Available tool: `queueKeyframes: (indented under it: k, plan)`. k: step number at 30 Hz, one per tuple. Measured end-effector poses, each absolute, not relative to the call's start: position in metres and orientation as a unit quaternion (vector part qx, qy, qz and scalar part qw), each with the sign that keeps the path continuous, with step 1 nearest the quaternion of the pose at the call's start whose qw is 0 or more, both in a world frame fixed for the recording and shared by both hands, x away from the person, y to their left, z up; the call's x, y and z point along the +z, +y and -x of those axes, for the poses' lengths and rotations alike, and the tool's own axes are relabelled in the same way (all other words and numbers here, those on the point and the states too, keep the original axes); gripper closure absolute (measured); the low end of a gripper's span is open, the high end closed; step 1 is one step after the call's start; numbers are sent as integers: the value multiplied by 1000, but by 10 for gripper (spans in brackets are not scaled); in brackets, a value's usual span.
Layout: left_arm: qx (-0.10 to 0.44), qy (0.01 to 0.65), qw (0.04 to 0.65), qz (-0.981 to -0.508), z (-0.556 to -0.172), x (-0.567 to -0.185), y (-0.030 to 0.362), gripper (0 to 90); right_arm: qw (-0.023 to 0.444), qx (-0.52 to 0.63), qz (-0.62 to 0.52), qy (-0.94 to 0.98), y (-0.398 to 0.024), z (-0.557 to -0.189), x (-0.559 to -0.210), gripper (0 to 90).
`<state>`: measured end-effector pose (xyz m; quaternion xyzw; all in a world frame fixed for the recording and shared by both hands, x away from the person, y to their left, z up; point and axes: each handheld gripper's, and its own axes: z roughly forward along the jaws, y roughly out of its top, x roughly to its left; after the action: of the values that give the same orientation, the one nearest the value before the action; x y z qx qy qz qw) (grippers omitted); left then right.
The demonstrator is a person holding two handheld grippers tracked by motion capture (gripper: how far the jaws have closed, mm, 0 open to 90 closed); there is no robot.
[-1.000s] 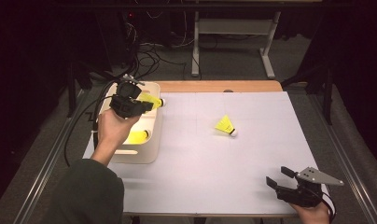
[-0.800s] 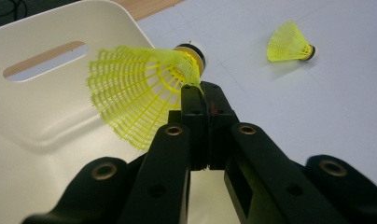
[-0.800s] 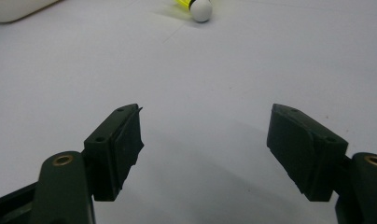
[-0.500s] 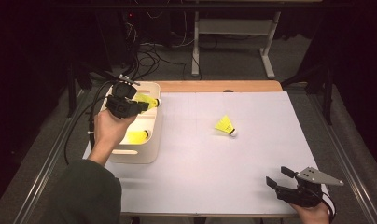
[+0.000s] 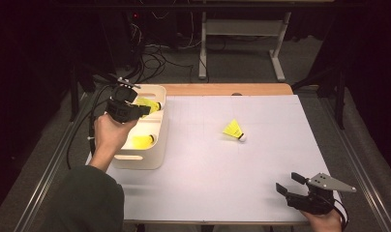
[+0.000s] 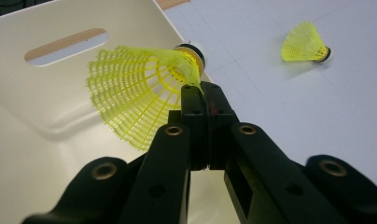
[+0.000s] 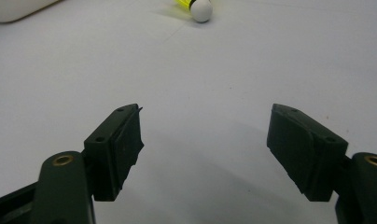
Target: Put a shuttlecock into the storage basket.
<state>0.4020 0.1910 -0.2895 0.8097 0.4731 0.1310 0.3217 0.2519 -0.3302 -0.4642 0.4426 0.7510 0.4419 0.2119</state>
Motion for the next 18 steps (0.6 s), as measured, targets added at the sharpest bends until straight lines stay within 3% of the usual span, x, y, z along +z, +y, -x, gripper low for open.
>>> queueKeyframes:
  k: [18]
  plan:
    - [130, 486, 301, -810, -414, -307, 190, 892, 212, 442, -443, 750, -331, -252, -464, 269]
